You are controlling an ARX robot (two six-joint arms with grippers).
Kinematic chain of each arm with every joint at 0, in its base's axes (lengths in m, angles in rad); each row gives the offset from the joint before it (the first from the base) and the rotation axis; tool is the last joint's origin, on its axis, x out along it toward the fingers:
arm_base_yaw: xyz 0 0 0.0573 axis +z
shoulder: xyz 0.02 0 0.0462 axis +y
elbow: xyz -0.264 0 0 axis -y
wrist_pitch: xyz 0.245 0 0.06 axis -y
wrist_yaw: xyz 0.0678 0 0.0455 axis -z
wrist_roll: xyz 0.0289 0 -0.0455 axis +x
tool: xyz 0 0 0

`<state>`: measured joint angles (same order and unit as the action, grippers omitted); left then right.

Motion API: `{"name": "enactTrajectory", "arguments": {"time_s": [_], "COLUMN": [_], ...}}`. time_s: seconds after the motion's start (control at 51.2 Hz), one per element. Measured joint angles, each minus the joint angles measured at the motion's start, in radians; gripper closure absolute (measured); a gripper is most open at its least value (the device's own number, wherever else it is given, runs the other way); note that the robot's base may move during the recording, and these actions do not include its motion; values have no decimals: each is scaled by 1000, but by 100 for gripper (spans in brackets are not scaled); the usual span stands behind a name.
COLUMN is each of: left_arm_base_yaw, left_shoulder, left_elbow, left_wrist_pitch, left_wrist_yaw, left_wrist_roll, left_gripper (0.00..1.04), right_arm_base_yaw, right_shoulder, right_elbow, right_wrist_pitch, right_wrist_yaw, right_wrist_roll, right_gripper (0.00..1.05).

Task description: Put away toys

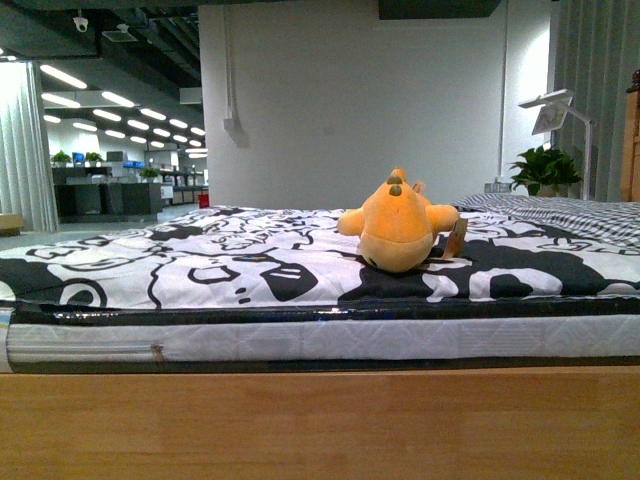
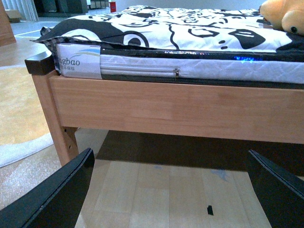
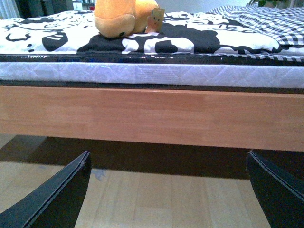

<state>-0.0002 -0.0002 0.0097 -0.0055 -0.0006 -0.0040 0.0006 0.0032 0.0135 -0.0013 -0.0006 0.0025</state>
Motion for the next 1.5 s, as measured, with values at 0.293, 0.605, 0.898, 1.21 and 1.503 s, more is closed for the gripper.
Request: {"name": "enactTrajectory", "arguments": {"time_s": [0.293, 0.605, 0.898, 1.21, 1.503], "left_arm_base_yaw": [0, 0, 0, 0, 0], "left_shoulder": [0, 0, 0, 0, 0], "left_elbow": [0, 0, 0, 0, 0], "left_wrist_pitch": [0, 0, 0, 0, 0], "left_wrist_yaw": [0, 0, 0, 0, 0], "left_wrist_roll": [0, 0, 0, 0, 0], "left_gripper": [6, 6, 6, 6, 6], "right_arm_base_yaw": [0, 0, 0, -148, -26], "right_shoulder": [0, 0, 0, 169, 550], "right_elbow": [0, 0, 0, 105, 323], "right_wrist_pitch": [0, 0, 0, 107, 394], "right_wrist_yaw": [0, 0, 0, -110, -45], "right_wrist_roll": [0, 0, 0, 92, 64], "right_gripper": [6, 6, 6, 6, 6]}}
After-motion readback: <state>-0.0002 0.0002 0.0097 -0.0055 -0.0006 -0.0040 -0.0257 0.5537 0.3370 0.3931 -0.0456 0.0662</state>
